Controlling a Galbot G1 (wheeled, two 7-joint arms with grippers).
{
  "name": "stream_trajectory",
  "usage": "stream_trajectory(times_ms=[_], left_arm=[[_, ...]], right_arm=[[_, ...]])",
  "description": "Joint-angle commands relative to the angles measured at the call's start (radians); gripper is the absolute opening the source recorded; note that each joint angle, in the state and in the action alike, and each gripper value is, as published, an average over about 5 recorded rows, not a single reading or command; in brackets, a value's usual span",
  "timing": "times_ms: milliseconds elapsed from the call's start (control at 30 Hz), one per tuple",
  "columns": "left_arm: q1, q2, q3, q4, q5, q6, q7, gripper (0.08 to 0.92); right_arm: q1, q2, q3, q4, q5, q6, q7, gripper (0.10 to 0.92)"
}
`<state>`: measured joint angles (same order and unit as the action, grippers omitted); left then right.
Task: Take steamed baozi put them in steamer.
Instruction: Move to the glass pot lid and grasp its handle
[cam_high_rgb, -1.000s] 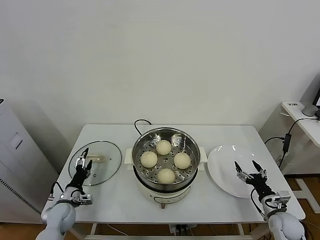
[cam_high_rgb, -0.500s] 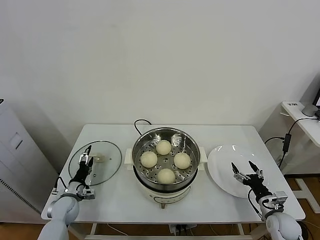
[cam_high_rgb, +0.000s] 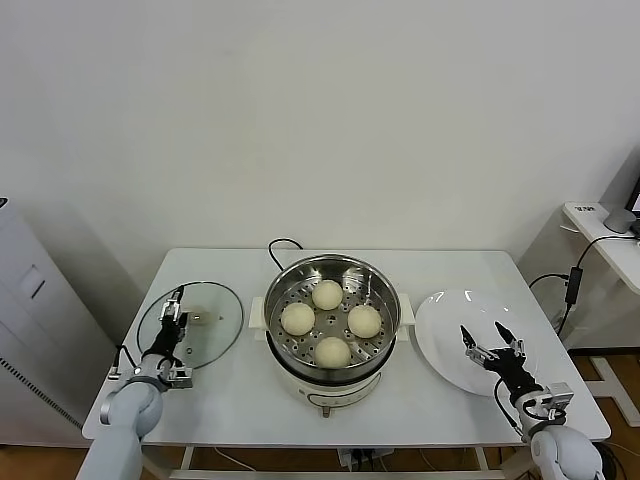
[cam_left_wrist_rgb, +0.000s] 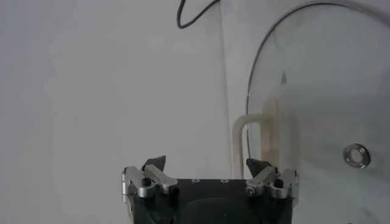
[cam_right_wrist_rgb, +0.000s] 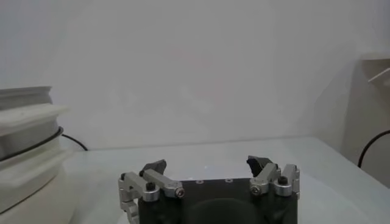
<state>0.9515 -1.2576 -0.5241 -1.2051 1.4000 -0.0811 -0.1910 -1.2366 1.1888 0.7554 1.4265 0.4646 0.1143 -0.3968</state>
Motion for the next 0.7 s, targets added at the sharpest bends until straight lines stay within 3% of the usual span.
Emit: stream_trajectory(times_ms=[33,467,700], left_arm=[[-0.016,-0.002,-0.001,0.023,0.007,-0.009,0.003,0.802],[-0.014,-0.013,-0.011,0.021,-0.004,-0.023,-0.002,0.446],[0.006,0.001,-0.019,-0.040,-0.056,-0.030,-0.001,0.247]], right_arm=[[-0.002,0.001,0.003,0.002,0.000,0.001,-0.001,0.823],[-0.010,0.004,0.013,0.013,0.006,-0.001,-0.003,0.823],[-0.015,0.002,0.019,0.016,0.007,-0.001,-0.004,0.823]])
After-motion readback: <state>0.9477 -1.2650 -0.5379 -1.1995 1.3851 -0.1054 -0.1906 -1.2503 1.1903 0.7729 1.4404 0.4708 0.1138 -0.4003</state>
